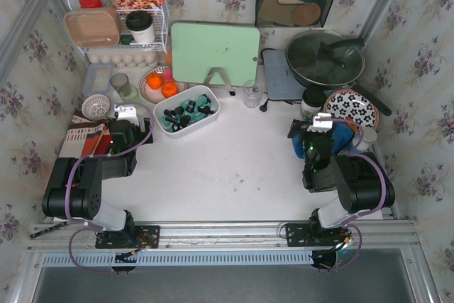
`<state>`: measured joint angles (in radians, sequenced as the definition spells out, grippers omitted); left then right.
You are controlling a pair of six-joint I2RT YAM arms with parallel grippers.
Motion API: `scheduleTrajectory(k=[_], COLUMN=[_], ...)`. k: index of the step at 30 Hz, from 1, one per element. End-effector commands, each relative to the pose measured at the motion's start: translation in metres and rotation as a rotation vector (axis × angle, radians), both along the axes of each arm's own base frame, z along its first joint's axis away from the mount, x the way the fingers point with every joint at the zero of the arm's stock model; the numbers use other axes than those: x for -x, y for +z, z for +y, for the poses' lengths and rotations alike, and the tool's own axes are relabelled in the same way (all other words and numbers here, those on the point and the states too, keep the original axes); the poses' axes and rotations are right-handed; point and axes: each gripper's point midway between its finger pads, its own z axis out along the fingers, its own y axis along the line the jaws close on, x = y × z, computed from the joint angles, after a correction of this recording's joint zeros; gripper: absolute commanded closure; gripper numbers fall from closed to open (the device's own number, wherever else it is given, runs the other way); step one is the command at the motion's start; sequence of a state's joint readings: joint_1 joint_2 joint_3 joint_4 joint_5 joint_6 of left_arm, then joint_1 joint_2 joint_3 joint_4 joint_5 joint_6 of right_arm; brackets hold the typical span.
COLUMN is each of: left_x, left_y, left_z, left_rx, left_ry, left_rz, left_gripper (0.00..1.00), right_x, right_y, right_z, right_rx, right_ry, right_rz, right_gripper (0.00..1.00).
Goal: Mix the coffee capsules in the storage basket
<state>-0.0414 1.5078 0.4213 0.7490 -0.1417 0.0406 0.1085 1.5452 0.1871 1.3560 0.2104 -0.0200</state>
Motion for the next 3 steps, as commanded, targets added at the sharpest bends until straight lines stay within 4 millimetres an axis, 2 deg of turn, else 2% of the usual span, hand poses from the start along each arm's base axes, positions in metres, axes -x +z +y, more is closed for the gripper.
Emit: scheduleTrajectory(k=[1,3], left_x=[-0.0023,-0.002], left_y=[0.0047,0.0044], left_z=[-0.0019,-0.0016], left_rx=[0.012,0.013], left_ry=[-0.002,-0.002], left_rz=[-0.018,-0.017], left_gripper=[0.01,0.01], right_x=[-0.0062,-0.0052], right_y=[0.002,0.0013], right_z=[-0.0035,-0.004], right_rx=[-0.031,-0.029], right_ry=[0.008,0.008], right_rz=[0.001,0.002], right_gripper=[0.0,0.0])
